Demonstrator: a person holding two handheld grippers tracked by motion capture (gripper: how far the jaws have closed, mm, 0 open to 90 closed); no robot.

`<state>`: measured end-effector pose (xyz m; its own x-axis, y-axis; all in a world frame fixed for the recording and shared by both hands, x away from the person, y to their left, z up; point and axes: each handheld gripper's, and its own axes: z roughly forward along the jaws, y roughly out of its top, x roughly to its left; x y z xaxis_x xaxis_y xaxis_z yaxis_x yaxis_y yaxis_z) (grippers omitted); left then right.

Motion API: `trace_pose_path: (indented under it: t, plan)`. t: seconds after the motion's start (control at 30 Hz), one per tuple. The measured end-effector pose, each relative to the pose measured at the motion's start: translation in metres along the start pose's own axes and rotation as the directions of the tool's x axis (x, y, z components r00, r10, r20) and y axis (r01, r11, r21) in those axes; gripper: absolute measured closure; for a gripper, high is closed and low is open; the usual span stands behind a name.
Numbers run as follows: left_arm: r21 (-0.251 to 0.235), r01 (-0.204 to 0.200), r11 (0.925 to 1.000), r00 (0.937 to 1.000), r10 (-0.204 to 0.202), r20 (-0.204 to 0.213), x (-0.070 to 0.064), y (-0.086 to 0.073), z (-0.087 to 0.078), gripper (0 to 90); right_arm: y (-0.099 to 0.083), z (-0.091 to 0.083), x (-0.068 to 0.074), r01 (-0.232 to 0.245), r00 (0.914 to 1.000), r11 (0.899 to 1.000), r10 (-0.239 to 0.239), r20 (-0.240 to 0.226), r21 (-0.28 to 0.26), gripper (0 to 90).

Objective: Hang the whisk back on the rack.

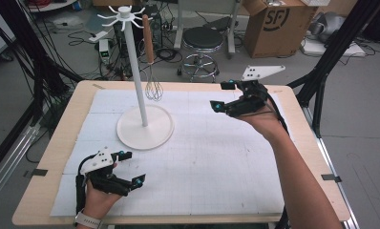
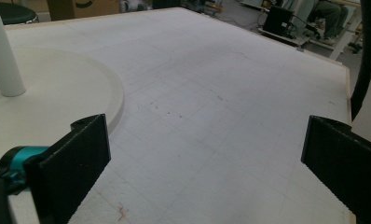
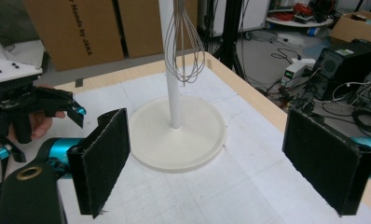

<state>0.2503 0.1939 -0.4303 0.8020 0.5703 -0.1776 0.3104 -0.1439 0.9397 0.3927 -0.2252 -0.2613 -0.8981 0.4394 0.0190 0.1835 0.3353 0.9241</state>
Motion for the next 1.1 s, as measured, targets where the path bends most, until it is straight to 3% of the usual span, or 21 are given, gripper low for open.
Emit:
trace_pose_path:
  t: [0.3,0.37,0.63,0.83,1.1]
  plan:
    - [-0.002,-0.002,1.0,1.0,0.002,0.003,0.0,0.0,0.0,1.7,-0.026,-0.013,0.004,-0.03,0.9995,0.999,0.03,0.006,0.009,8.2]
    - [-0.004,-0.001,1.0,1.0,0.001,0.003,0.0,0.0,0.0,1.7,-0.033,-0.016,0.005,-0.037,0.9993,0.999,0.037,0.01,0.004,1.5]
    - [-0.002,-0.003,1.0,1.0,0.003,0.005,0.0,0.0,0.0,1.7,-0.063,-0.029,0.007,-0.08,0.9967,0.997,0.08,0.011,0.01,1.4]
    - [-0.005,-0.003,1.0,1.0,0.003,0.006,-0.001,0.001,0.0,1.7,-0.082,-0.036,0.014,-0.064,0.9978,0.998,0.063,0.02,0.018,1.4]
    - [-0.007,-0.003,1.0,0.9999,0.003,0.012,-0.001,0.001,0.0,1.7,-0.111,-0.038,0.021,-0.076,0.9968,0.996,0.074,0.029,0.04,1.5]
